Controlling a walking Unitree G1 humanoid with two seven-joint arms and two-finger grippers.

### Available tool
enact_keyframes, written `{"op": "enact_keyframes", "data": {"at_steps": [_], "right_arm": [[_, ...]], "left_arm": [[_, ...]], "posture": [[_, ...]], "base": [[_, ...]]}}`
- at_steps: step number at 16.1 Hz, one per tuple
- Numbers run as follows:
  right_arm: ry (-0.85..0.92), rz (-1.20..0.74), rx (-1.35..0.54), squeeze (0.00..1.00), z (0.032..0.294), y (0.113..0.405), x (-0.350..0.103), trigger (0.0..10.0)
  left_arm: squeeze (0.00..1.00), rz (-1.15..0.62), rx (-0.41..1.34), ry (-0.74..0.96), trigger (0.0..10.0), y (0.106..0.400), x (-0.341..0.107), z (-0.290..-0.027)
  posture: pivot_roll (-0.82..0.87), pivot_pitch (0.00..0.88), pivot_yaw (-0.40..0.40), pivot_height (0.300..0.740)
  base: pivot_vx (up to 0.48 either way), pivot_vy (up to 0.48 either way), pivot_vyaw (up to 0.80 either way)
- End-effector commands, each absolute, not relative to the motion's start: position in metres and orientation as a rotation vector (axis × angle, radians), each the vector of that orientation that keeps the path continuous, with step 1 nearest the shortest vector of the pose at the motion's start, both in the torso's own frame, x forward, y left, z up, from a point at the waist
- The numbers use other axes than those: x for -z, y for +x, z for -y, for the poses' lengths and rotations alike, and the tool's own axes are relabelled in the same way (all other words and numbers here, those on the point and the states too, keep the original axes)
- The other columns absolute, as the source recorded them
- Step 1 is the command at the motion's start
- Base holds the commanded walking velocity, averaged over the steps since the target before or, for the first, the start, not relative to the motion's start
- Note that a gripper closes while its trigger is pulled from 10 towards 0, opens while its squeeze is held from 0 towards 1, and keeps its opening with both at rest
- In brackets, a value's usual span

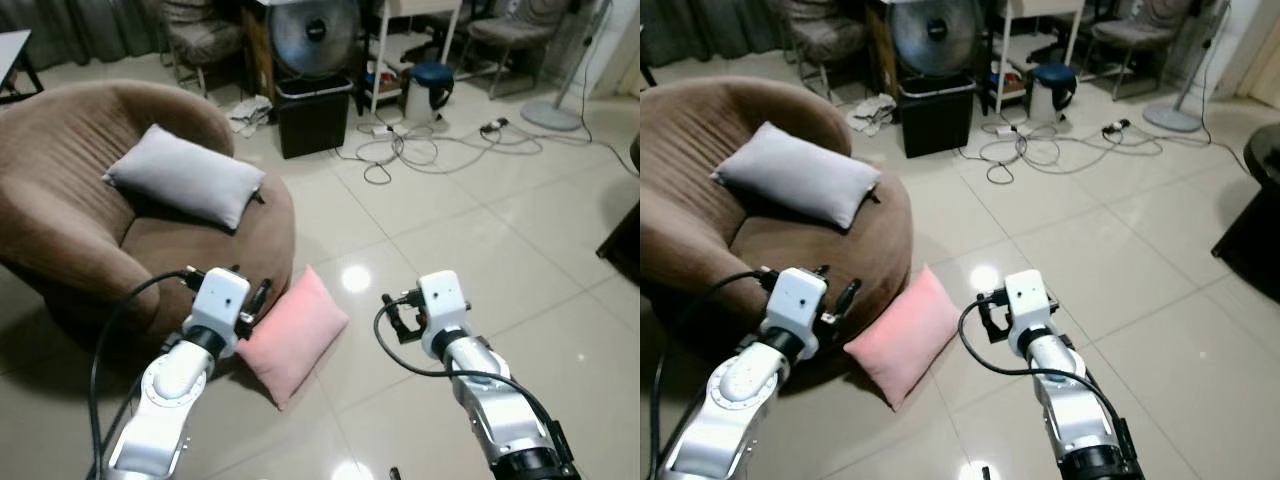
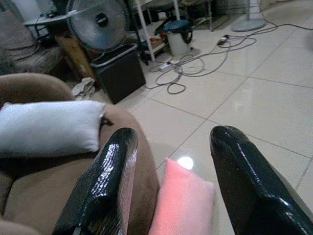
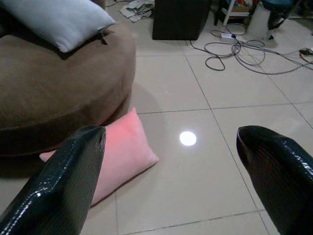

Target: Move the pillow to the sofa from floor

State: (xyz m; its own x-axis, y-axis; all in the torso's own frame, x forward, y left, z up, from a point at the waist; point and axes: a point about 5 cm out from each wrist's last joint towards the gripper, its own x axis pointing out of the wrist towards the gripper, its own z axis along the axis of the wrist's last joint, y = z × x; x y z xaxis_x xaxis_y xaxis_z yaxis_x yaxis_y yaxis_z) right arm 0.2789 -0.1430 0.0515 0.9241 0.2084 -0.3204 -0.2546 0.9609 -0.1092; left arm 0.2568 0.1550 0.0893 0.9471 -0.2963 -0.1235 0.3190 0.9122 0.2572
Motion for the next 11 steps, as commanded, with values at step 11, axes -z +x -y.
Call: {"op": "enact_keyframes", "data": {"at_steps": [11], "right_arm": [[-0.183, -0.332, -0.217, 0.00, 0.1566, 0.2762, -0.0473, 10.0]], "left_arm": [[0.00, -0.075, 0.342, 0.272, 10.0, 0.2528, -0.0840, -0.1539]], "posture": [[0.05, 0.000, 0.041, 0.740]], "base": [[0.024, 0.000, -0.14]]}}
